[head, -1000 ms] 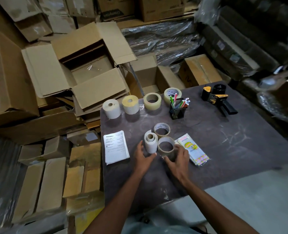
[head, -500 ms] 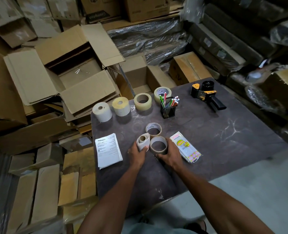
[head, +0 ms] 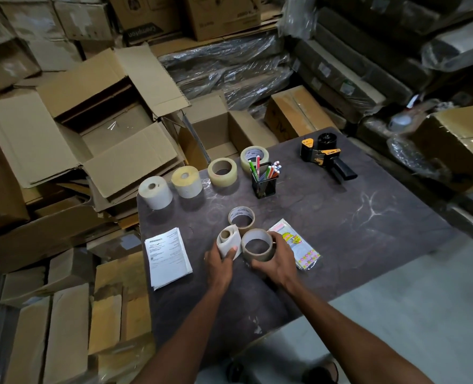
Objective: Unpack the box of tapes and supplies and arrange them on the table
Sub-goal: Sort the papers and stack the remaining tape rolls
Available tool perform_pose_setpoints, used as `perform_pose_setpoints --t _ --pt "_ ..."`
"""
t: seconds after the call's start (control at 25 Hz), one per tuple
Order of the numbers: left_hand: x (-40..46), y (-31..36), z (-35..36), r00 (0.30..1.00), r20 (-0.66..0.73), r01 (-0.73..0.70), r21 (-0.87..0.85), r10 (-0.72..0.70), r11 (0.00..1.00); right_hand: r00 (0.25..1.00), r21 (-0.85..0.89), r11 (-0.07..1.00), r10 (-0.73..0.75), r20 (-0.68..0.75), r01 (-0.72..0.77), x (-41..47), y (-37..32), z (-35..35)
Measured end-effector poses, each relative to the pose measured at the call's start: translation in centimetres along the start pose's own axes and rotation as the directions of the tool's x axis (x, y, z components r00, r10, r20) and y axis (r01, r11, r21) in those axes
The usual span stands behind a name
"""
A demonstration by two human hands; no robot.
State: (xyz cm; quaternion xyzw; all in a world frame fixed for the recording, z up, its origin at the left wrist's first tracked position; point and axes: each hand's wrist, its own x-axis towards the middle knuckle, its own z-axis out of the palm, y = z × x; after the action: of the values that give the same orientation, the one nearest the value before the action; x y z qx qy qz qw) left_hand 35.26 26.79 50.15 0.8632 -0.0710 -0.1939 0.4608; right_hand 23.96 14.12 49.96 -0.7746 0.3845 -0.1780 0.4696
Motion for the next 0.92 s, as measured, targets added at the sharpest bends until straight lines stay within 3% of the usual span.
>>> perform_pose_setpoints --t 0.4,0.92 --pt "-4.0 6.3 5.3 0.990 -0.031 -0.137 -0.081 0.135 0.987 0.990 0.046 0.996 -0.074 -0.118 0.080 2.2 2.5 -9.7" --pt "-11.0 18.8 24.7 0.976 -0.018 -0.219 -0.137 0.219 0.966 0.980 0.082 0.985 -0.136 -0.146 0.149 8.0 11.5 -31.0"
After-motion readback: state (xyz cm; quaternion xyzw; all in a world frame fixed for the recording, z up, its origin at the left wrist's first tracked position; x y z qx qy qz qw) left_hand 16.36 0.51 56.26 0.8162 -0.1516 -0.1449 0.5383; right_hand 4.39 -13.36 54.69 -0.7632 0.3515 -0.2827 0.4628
